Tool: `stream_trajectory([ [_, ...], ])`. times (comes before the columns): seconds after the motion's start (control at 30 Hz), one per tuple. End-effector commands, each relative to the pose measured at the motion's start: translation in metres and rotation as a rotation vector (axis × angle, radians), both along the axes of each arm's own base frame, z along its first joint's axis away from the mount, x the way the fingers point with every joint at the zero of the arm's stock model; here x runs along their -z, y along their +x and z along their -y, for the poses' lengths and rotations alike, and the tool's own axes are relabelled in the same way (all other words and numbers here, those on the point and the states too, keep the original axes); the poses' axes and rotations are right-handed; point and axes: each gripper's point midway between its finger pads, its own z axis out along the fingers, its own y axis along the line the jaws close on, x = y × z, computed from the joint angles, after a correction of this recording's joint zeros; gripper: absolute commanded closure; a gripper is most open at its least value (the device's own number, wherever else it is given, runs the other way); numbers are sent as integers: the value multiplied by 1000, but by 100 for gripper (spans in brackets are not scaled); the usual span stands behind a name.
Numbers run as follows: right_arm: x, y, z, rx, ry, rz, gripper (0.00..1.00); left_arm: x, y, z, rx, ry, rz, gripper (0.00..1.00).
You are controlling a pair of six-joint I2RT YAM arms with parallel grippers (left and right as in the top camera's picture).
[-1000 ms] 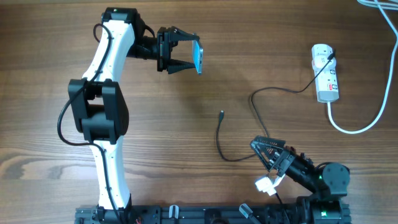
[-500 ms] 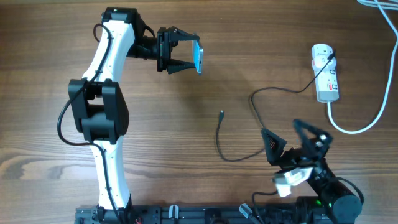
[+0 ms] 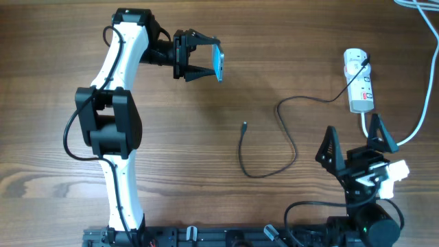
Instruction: Plug charger to phone and switch on socket
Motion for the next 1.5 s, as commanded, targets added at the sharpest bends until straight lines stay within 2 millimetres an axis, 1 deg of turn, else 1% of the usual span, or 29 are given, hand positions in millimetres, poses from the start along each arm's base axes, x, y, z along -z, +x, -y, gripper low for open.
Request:
stream_trajectory([
  [0.0, -4, 7, 8, -5, 102, -91, 0, -31, -2, -1, -15, -45, 83, 38],
  [0.1, -14, 12, 8, 24, 56, -202, 0, -31, -2, -1, -15, -45, 84, 38],
  [0.23, -40, 14, 8, 48, 7, -342, 0, -30, -3, -1, -13, -39, 85, 38],
  [0.27, -47, 19, 6, 35, 4, -431, 0, -30, -3, -1, -12, -37, 85, 38],
  [0.33, -47, 26, -3, -12, -14, -548, 0, -28, -3, -1, -8, -27, 86, 38],
  [0.47, -39, 41, -34, -205, -43, -847, 0, -24, -5, 0, 2, -7, 86, 39],
  [0.5, -38, 42, -42, -257, -41, -916, 0, -25, -6, 1, 5, -7, 86, 39],
  [0.53, -41, 43, -53, -339, -39, -979, 1, -25, -7, 2, 9, -7, 86, 39],
  [0.63, -52, 48, -80, -533, -24, -1033, 0, -25, -9, 7, 20, -8, 86, 38],
  [0.67, -54, 48, -91, -631, 21, -1061, 0, -25, -10, 9, 25, -8, 85, 38],
  [0.7, -55, 49, -99, -698, 56, -1078, 0, -25, -11, 11, 29, -8, 86, 38],
  [0.77, -58, 49, -115, -843, 30, -1062, 0, -25, -13, 14, 37, -8, 86, 38],
  [0.83, -54, 54, -124, -896, 34, -1085, 0, -25, -15, 16, 44, -9, 86, 38],
  [0.87, -49, 56, -127, -892, 34, -1105, 0, -25, -15, 18, 48, -9, 87, 38],
  [0.93, -39, 63, -132, -825, 16, -1156, 0, -25, -17, 20, 53, -9, 87, 38],
  [0.97, -32, 67, -134, -747, -6, -1196, 1, -25, -17, 20, 55, -9, 87, 39],
  [1.03, -24, 72, -135, -609, -62, -1256, 0, -24, -18, 22, 58, -9, 88, 39],
  [1.1, -22, 73, -138, -463, -129, -1321, 1, -24, -17, 23, 60, -11, 102, 39],
  [1.13, -21, 73, -142, -419, -163, -1346, 1, -24, -16, 23, 60, -12, 109, 39],
  [1.2, -20, 75, -151, -343, -229, -1392, 1, -24, -16, 23, 60, -12, 110, 39],
  [1.27, -18, 81, -165, -256, -273, -1416, 1, -24, -17, 24, 64, -12, 110, 39],
  [1.3, -16, 85, -171, -215, -271, -1419, 2, -24, -17, 25, 65, -12, 110, 39],
  [1.4, -9, 95, -199, -186, -284, -1398, 2, -24, -19, 27, 70, -13, 109, 39],
  [1.47, 0, 104, -209, -147, -254, -1404, 5, -25, -19, 27, 69, -17, 102, 39],
])
